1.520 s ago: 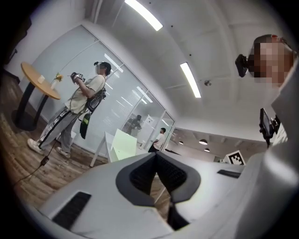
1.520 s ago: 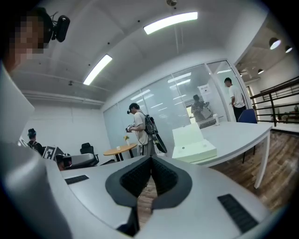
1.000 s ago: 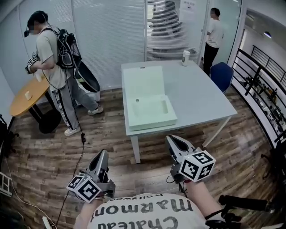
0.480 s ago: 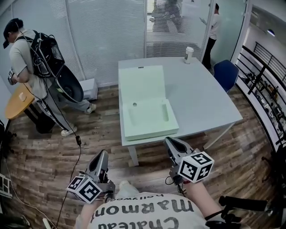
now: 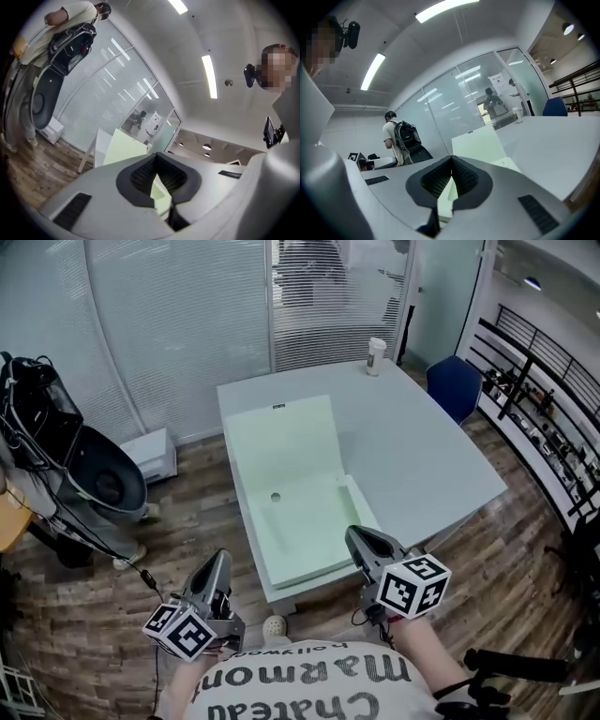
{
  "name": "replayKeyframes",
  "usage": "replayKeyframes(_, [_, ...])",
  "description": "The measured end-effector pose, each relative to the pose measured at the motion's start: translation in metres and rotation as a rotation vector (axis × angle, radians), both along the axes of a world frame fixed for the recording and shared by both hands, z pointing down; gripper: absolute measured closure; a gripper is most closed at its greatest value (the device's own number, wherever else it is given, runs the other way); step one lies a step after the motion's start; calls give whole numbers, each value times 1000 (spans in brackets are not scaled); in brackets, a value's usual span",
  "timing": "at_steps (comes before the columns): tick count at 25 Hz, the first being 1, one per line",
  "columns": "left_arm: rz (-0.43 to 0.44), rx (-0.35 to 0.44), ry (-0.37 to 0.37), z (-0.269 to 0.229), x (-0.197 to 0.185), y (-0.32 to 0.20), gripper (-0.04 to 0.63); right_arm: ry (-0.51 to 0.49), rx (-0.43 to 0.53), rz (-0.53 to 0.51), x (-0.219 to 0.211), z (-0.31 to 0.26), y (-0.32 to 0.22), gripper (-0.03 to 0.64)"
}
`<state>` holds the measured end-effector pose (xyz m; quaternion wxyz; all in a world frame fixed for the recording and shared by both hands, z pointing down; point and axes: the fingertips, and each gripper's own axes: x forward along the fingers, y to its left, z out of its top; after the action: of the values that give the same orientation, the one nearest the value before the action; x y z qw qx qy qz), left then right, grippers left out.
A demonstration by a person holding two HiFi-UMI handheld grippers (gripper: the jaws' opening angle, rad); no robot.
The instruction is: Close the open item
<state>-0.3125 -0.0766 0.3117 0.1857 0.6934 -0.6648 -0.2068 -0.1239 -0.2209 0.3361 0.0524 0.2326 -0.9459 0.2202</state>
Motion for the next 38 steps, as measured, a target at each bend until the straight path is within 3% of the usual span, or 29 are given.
replayKeyframes(6, [84, 26, -20, -14, -64, -66, 603, 29, 37, 53, -54, -7, -39, 614])
replayKeyframes(11, [174, -3, -18, -8, -113, -123, 603, 66, -1, 156, -79, 4, -71, 615])
replayKeyframes(15, [200, 10, -60, -9, -145, -166, 603, 115, -41, 246, -74, 27, -89, 614])
replayKeyframes(20, [302, 19, -143, -11, -161, -216, 603, 164, -118, 341, -55, 61, -88, 615])
replayKeyframes(22, [351, 27, -221, -23, -167, -244, 604, 197, -132, 376, -49, 68, -91, 615])
replayKeyframes(25, [440, 2, -454, -42, -171, -290, 584, 218, -153, 432, -34, 74, -94, 615])
replayKeyframes(28, [529, -81, -670, -42, -178, -344, 575, 218, -167, 480, -22, 79, -97, 615])
replayKeyframes(33, [619, -247, -895, -12, -191, -417, 569, 255, -196, 510, -13, 93, -88, 615])
replayKeyframes(34, [635, -293, -930, -1, -196, -428, 566, 266, -200, 514, -12, 96, -86, 615])
replayKeyframes(35, [656, -344, -949, 12, -200, -437, 604, 274, -202, 519, -10, 98, -84, 614])
replayKeyframes(38, [786, -486, -892, 46, -200, -445, 604, 285, -212, 534, -4, 101, -79, 614])
